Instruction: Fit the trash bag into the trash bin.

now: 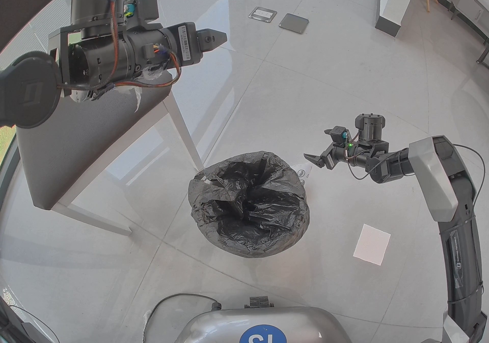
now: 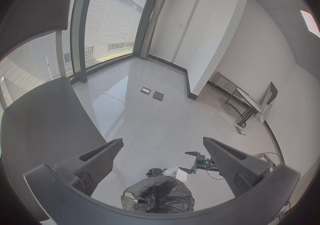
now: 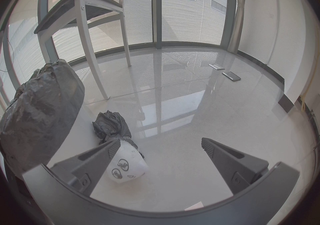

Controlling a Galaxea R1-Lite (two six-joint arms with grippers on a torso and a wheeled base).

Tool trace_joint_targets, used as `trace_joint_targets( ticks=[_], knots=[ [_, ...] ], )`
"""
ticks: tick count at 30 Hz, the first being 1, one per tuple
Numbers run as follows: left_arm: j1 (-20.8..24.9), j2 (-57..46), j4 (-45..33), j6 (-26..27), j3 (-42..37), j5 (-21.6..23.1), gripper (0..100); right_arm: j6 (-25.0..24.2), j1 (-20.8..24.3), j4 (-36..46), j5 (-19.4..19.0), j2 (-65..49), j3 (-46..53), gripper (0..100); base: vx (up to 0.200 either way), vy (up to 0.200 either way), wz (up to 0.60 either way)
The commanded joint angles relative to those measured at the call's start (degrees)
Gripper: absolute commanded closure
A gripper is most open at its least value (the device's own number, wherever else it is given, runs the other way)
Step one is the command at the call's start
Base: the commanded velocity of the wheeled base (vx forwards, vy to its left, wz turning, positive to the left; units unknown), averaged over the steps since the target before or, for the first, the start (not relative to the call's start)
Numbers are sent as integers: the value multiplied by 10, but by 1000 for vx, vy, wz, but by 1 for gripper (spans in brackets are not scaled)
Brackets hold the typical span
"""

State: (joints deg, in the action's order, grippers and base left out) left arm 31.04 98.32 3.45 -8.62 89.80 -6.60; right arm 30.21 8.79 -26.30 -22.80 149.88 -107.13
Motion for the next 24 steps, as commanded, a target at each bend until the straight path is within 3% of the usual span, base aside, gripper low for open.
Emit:
trace_joint_targets(
  ticks=[1, 3, 13, 17, 24],
  knots=[
    [0, 5, 5, 1, 1, 0, 0, 1, 10, 37, -12, 72, -75, 0, 0, 0, 0],
    [0, 7, 6, 2, 5, 0, 0, -3, 13, 53, -29, 85, -75, 0, 0, 0, 0],
    [-1, 9, 19, 1, 5, 1, 0, -7, 12, 119, -37, 152, -75, 0, 0, 0, 0],
    [2, 9, 67, 3, -10, 5, 0, -7, 11, 116, -40, 142, -75, 0, 0, 0, 0],
    [7, -14, 71, 4, -67, 4, 0, -3, 1, 92, -40, 48, -75, 0, 0, 0, 0]
  ],
)
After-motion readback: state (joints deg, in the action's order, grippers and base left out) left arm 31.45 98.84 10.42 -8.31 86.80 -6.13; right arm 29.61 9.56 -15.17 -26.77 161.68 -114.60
